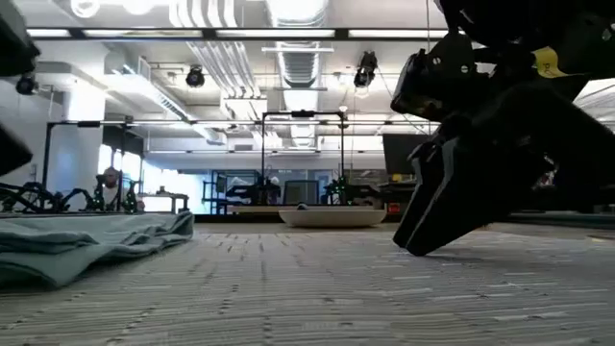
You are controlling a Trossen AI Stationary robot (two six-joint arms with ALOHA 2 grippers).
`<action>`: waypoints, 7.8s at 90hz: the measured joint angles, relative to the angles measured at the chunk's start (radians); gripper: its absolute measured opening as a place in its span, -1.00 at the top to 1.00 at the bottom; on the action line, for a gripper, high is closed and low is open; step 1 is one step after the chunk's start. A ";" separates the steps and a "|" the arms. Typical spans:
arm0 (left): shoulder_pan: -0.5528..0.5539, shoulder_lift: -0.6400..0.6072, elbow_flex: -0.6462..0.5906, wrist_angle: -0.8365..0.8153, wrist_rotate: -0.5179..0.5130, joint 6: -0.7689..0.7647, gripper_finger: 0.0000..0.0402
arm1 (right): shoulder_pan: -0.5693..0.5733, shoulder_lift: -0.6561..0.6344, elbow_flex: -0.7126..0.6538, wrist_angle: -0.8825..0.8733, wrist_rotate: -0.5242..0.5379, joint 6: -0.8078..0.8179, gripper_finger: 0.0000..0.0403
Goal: Set table place
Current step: Adjust the table napkin and the table mat, then put the fork on the table napkin
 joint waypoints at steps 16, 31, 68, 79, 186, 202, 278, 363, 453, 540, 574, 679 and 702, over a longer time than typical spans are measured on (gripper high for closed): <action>-0.012 0.023 -0.027 0.019 0.006 0.016 0.44 | -0.001 0.000 0.000 0.007 0.005 -0.014 0.01; -0.011 0.039 -0.019 0.028 -0.008 0.034 0.44 | -0.001 0.000 0.000 0.007 0.022 -0.026 0.01; 0.019 -0.006 0.151 -0.121 -0.051 0.100 0.43 | -0.002 -0.003 0.007 -0.001 0.014 -0.015 0.01; 0.061 -0.009 0.223 -0.191 -0.149 0.149 0.43 | -0.005 -0.036 0.047 -0.072 -0.051 0.027 0.01; 0.239 -0.027 0.058 -0.445 -0.055 0.024 0.43 | -0.033 -0.073 0.082 -0.535 -0.115 0.428 0.01; 0.248 -0.078 0.055 -0.457 -0.068 0.109 0.43 | -0.032 -0.083 0.085 -0.537 -0.162 0.491 0.01; 0.263 -0.130 0.109 -0.054 -0.151 0.389 0.43 | 0.494 -0.273 0.145 -0.790 -0.420 0.812 0.01; 0.273 -0.110 0.109 0.005 -0.150 0.389 0.43 | 0.585 -0.086 0.126 -0.790 -0.462 0.965 0.64; 0.273 -0.111 0.109 0.027 -0.144 0.390 0.43 | 0.421 -0.196 0.180 -0.802 -0.405 0.777 0.99; 0.145 -0.137 0.396 -0.684 -0.137 -0.075 0.43 | -0.126 -0.077 0.293 0.013 -0.101 0.180 0.99; 0.178 -0.087 0.250 -0.195 -0.496 0.024 0.43 | -0.183 -0.062 0.320 0.146 -0.016 0.109 0.99; 0.395 -0.010 0.223 0.142 -0.523 0.301 0.96 | -0.184 -0.041 0.320 0.192 0.029 0.075 0.99; 0.379 -0.048 0.223 0.134 -0.510 0.311 1.00 | -0.200 -0.141 0.320 0.003 0.010 0.056 0.75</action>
